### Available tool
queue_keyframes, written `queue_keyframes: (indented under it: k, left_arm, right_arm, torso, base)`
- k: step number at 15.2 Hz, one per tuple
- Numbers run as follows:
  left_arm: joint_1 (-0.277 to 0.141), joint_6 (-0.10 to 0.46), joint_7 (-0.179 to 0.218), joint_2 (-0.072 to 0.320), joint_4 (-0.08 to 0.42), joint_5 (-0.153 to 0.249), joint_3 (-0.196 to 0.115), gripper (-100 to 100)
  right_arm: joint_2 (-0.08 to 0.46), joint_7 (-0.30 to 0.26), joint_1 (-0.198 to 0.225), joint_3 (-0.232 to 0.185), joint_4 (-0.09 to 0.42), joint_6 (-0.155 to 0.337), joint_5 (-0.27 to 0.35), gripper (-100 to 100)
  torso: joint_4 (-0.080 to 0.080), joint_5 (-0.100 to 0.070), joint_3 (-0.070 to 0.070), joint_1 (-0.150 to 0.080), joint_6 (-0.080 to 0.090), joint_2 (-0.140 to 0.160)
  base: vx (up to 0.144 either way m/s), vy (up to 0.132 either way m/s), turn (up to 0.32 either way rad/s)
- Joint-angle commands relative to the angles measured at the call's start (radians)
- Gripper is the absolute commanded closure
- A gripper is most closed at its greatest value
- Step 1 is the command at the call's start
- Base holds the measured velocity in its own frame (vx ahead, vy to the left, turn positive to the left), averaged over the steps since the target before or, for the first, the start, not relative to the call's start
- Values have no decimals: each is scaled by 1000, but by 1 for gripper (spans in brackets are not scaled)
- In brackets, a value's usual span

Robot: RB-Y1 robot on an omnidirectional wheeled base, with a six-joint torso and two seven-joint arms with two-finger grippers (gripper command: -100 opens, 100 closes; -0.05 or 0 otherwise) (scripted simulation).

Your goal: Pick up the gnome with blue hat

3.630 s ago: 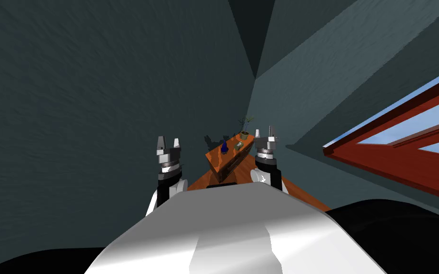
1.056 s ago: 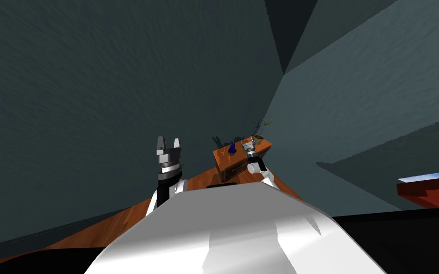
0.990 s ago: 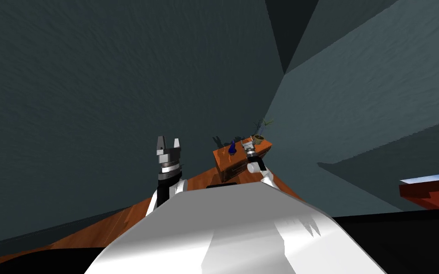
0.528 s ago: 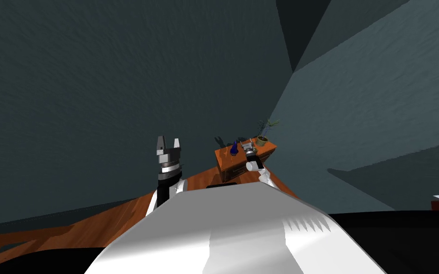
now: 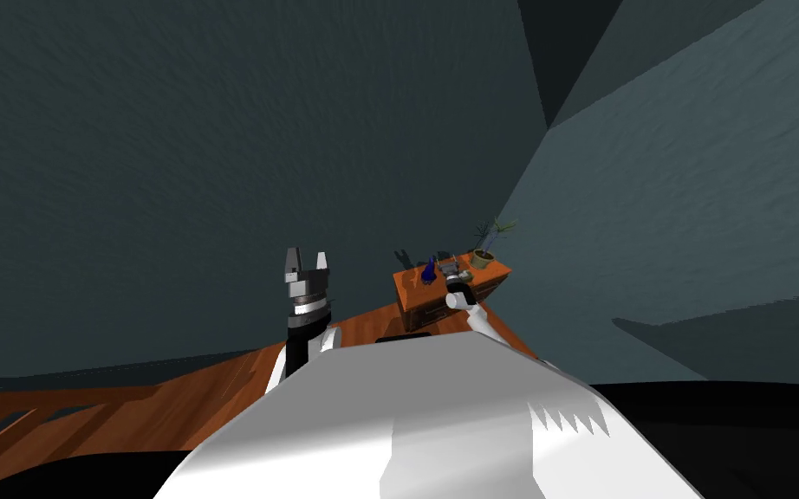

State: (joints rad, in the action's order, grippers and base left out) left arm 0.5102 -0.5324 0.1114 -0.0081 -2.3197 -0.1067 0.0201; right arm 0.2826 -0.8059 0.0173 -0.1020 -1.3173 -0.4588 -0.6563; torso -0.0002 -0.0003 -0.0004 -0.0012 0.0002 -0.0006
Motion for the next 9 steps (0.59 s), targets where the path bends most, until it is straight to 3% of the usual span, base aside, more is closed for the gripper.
queue_keyframes:
  k: [1,3,4,6,9]
  left_arm:
    - [0,0,0,0,0,0,0,0]
    - [0,0,0,0,0,0,0,0]
    - [0,0,0,0,0,0,0,0]
    - [0,0,0,0,0,0,0,0]
    - [0,0,0,0,0,0,0,0]
  right_arm:
    - [-4,-41,30,-5,50,-2,-34,-100]
    - [-4,-41,30,-5,73,-2,-34,-100]
    - [-7,-75,56,-8,114,-1,-63,-100]
    - [-7,-75,56,-8,126,-1,-63,-100]
    - [-16,-139,104,-13,201,2,-119,-100]
  torso:
    - [0,0,0,0,0,0]
    - [0,0,0,0,0,0]
    - [0,0,0,0,0,0]
    - [0,0,0,0,0,0]
    - [0,0,0,0,0,0]
  base:
    - [-3,-18,101]
    - [-3,-20,80]
    - [-6,-18,127]
    - [-5,-19,87]
    - [-7,-22,120]
